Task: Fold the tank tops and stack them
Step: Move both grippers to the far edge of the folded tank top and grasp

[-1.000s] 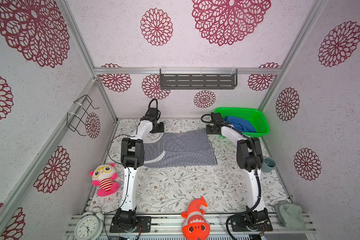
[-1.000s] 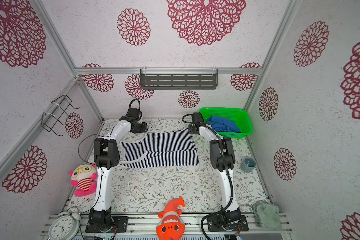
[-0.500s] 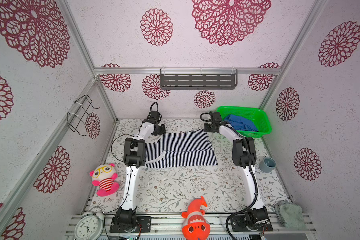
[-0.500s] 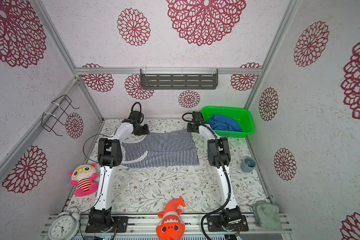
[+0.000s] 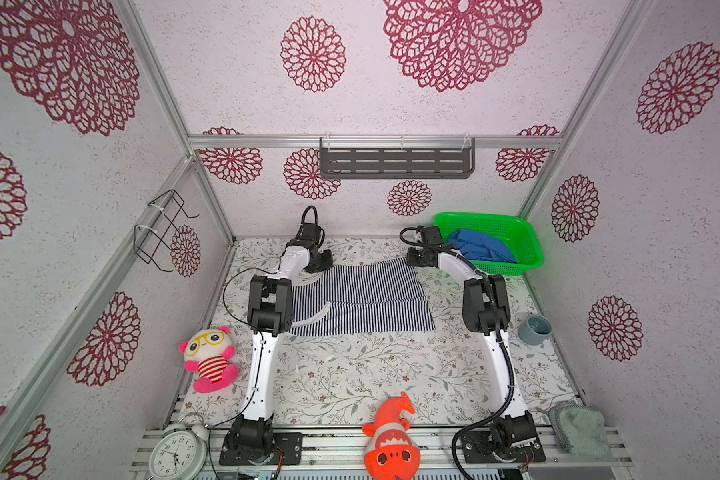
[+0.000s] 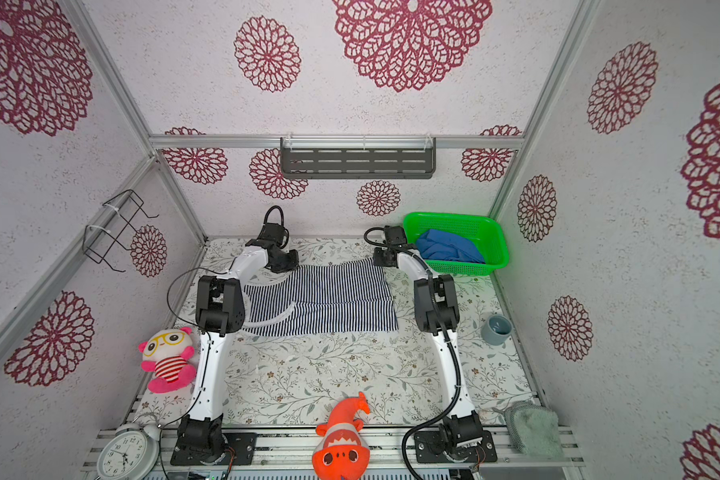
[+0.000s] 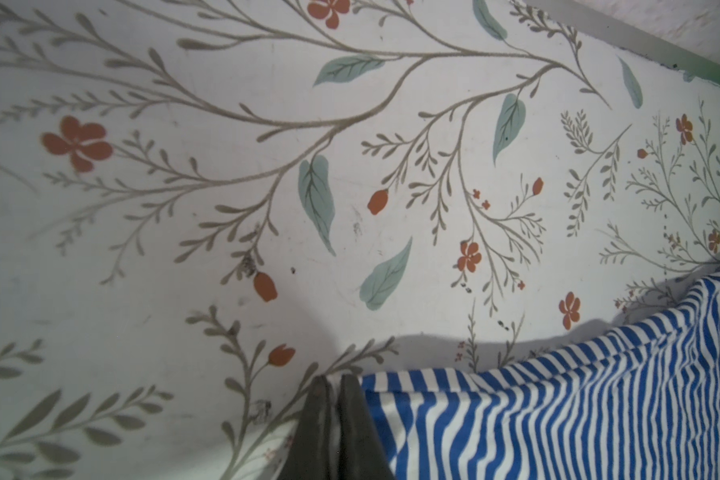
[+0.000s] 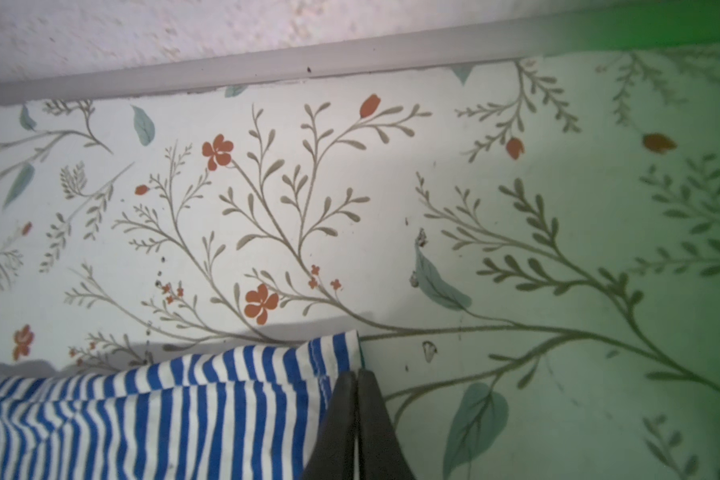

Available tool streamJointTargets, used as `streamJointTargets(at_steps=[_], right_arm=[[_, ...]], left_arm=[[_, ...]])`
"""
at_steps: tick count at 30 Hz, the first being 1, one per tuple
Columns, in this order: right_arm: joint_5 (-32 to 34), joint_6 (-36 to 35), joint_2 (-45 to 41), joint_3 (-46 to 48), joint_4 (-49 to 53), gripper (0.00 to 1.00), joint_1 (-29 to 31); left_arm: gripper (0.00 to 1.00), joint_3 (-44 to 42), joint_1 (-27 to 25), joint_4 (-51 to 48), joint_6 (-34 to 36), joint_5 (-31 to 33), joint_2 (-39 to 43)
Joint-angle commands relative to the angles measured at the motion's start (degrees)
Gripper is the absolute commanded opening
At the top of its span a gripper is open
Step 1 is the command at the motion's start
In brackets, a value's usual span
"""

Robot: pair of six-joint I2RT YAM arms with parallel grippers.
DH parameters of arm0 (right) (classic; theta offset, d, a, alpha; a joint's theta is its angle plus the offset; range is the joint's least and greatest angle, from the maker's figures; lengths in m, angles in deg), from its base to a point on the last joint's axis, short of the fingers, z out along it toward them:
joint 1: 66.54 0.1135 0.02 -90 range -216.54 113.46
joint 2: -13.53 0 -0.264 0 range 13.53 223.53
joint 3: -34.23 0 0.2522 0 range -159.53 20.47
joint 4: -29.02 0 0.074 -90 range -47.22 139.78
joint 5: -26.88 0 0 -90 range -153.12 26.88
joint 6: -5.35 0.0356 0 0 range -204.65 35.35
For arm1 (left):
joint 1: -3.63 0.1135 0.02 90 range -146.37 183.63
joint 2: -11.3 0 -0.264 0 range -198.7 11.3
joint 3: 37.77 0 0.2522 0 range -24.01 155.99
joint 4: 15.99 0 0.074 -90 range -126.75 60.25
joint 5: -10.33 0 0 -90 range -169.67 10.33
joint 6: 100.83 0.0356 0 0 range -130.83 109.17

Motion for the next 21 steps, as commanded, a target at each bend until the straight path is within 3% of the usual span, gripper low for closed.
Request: streamJointTargets(at_steps=[1, 12, 21], right_arm=[[-0.9, -1.1, -2.2, -1.8, -0.2, 0.00, -0.4], [1.2, -6.3, -12.0, 4.1, -2.2, 0.00, -0.4], [2.5, -13.2, -24.2, 22.5, -10.1, 0.00, -0.3]], left_arm=[[0.00, -2.1, -0.6, -0.1, 1.3, 0.0, 3.2], [0.00, -5.1, -0.7, 2.3, 3.8, 1.2, 9.8], [0.00, -15.4, -1.9, 6.0, 5.4, 3.6, 17.3]])
